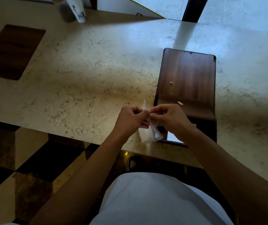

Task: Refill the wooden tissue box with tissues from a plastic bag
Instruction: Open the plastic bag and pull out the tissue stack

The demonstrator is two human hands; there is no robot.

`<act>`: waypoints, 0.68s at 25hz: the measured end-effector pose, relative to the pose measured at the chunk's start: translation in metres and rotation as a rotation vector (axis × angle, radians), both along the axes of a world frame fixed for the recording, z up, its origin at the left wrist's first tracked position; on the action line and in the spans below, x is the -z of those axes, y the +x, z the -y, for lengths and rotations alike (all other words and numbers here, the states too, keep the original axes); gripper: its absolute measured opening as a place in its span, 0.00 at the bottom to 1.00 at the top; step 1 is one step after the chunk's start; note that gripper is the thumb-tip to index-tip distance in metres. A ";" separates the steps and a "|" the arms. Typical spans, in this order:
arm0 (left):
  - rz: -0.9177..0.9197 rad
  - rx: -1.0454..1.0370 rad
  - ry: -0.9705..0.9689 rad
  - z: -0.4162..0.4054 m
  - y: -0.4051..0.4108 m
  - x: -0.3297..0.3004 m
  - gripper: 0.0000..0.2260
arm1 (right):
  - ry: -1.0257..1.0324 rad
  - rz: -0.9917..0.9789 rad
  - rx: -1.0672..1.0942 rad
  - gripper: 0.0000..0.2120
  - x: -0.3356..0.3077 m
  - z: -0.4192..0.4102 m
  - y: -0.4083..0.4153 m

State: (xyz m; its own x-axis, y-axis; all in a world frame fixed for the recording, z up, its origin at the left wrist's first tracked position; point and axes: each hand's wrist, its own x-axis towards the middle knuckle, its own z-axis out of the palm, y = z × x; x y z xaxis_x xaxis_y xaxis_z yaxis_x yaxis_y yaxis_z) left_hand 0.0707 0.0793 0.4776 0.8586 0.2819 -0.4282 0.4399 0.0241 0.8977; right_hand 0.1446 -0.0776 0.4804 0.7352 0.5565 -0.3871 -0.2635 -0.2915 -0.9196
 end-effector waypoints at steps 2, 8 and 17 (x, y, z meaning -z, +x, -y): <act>-0.003 0.025 -0.029 -0.004 0.000 -0.001 0.08 | 0.029 -0.047 -0.014 0.06 0.002 0.002 0.001; -0.032 0.148 -0.116 -0.018 -0.001 -0.007 0.11 | 0.111 -0.184 -0.025 0.10 0.007 0.008 0.000; -0.073 0.208 -0.046 -0.012 -0.003 -0.007 0.09 | 0.148 -0.356 0.020 0.14 0.016 0.011 -0.001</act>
